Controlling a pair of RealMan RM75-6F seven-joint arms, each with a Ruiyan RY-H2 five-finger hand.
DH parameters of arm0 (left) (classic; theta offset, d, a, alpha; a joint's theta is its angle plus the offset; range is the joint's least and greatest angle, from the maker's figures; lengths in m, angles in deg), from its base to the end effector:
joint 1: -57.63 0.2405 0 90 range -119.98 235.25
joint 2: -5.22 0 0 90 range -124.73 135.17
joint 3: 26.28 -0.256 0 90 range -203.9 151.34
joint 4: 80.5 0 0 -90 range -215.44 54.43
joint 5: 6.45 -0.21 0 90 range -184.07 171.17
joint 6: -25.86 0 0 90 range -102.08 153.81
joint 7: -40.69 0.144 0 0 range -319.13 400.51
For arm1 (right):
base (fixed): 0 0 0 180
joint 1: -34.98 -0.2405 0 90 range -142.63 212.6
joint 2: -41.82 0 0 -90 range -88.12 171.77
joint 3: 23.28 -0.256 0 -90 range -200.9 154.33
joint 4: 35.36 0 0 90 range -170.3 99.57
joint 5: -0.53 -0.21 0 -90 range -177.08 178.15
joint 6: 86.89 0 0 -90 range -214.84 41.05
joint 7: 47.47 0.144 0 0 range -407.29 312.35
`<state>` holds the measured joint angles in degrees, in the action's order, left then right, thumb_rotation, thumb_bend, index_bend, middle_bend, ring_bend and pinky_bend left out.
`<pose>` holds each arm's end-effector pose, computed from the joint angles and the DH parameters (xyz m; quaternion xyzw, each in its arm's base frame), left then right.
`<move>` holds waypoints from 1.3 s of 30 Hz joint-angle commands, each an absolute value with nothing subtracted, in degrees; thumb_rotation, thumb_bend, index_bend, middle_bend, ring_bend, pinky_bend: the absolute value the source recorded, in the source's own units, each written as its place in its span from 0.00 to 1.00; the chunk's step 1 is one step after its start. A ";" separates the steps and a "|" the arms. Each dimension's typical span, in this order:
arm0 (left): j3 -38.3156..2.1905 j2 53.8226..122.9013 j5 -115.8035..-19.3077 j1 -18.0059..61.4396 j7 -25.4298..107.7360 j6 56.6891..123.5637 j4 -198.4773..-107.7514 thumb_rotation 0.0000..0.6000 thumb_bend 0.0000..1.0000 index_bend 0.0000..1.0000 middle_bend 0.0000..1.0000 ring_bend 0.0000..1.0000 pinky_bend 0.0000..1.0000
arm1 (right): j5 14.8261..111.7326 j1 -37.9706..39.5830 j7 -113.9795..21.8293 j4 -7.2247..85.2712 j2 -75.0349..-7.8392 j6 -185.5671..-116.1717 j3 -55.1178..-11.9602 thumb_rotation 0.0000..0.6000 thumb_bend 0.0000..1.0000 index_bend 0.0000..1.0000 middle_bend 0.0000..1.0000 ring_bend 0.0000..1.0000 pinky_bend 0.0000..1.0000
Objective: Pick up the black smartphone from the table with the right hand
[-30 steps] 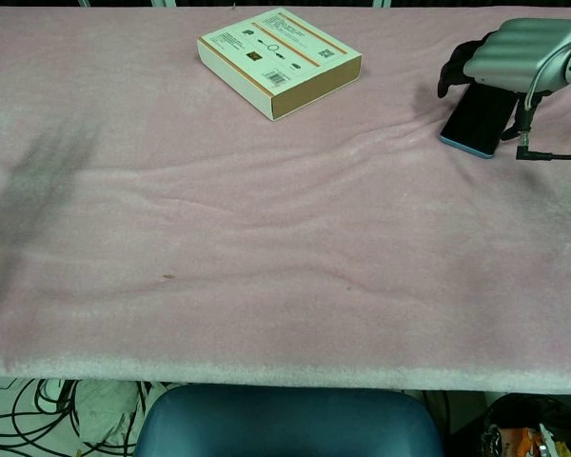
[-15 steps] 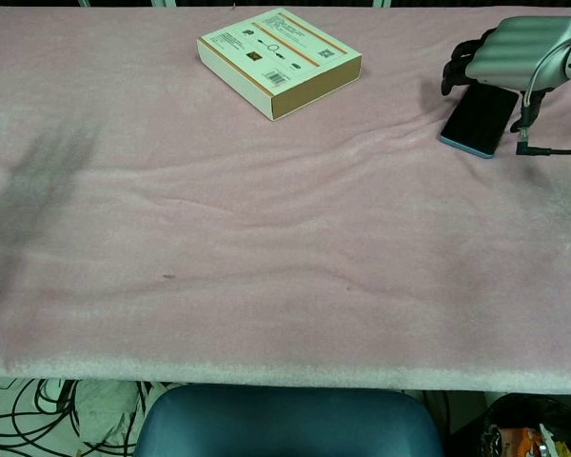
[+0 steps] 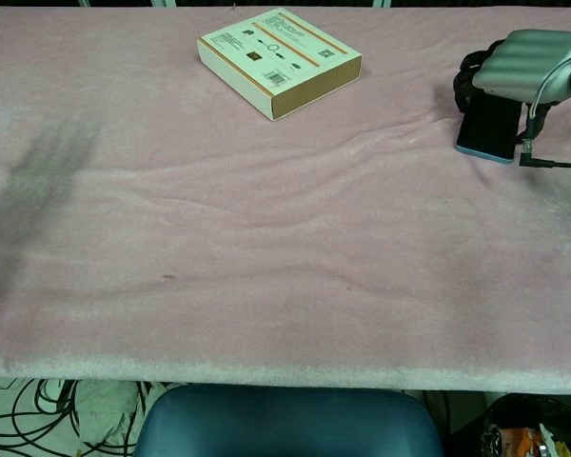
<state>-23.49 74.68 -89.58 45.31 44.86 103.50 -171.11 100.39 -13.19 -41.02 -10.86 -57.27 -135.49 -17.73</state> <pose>-0.2952 0.2192 0.1163 -0.6353 -0.3935 -0.3760 0.5478 -0.2617 -0.4304 0.0063 0.8746 -0.0766 0.1581 0.4519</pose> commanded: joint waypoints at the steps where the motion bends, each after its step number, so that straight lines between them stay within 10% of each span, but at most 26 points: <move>1: -23.45 74.65 -89.48 45.30 44.83 103.45 -171.12 1.00 0.00 0.00 0.00 0.00 0.00 | 100.28 -13.06 -40.78 -11.39 -57.89 -135.88 -17.55 1.00 0.13 0.39 0.23 0.14 0.24; 14: -23.34 74.55 -89.28 45.22 44.70 103.32 -171.18 1.00 0.00 0.00 0.00 0.00 0.00 | 100.44 -12.74 -39.97 -12.28 -58.98 -137.07 -16.42 1.00 0.13 0.41 0.24 0.15 0.24; 24: -23.32 74.52 -89.48 45.22 44.50 103.51 -171.15 1.00 0.00 0.00 0.00 0.00 0.00 | 100.79 -12.28 -38.22 -11.80 -58.77 -140.71 -15.93 1.00 0.25 0.85 0.57 0.42 0.39; 39: -23.65 74.32 -90.66 45.34 43.53 104.10 -171.24 1.00 0.00 0.00 0.00 0.00 0.00 | 96.18 -10.93 -32.49 -1.72 -52.76 -151.53 -21.62 1.00 0.25 0.88 0.60 0.45 0.43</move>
